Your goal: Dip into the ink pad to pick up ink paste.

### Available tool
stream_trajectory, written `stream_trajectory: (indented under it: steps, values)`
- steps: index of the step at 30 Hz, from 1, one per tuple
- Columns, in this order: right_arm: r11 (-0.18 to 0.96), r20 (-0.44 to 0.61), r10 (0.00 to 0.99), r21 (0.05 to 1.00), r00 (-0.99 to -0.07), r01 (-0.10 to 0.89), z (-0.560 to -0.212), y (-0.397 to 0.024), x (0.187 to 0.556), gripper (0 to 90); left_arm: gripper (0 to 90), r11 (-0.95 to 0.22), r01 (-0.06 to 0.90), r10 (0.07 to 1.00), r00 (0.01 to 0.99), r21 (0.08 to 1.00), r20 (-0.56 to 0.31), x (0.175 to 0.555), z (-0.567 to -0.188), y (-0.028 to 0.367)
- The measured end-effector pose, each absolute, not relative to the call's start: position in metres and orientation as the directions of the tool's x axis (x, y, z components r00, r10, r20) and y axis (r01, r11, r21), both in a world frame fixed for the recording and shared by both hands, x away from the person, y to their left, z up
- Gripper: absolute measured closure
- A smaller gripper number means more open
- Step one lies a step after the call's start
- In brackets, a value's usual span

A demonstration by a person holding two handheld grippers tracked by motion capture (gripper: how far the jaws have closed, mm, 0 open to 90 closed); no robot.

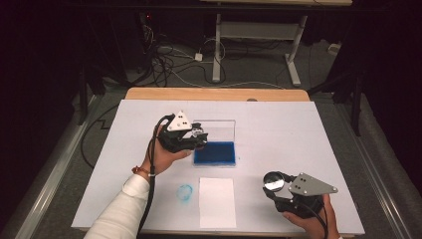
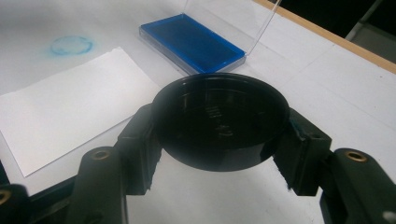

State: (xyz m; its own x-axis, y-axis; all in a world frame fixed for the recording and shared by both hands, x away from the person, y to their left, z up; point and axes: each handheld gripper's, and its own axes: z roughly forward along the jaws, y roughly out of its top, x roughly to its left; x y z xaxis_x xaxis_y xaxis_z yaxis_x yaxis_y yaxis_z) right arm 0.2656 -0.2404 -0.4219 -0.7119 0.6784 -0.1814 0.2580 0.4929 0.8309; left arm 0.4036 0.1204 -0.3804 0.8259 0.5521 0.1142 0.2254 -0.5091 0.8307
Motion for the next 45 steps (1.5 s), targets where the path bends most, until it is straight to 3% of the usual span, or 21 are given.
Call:
stream_trajectory:
  steps: [45]
  values:
    - [0.494, -0.189, 0.675, 0.834, -0.713, 0.247, -0.421, -0.241, 0.265, 39.1, 54.9, -0.532, 0.295, 0.553, 0.831, 0.794, 0.062, 0.421, -0.421, 0.096]
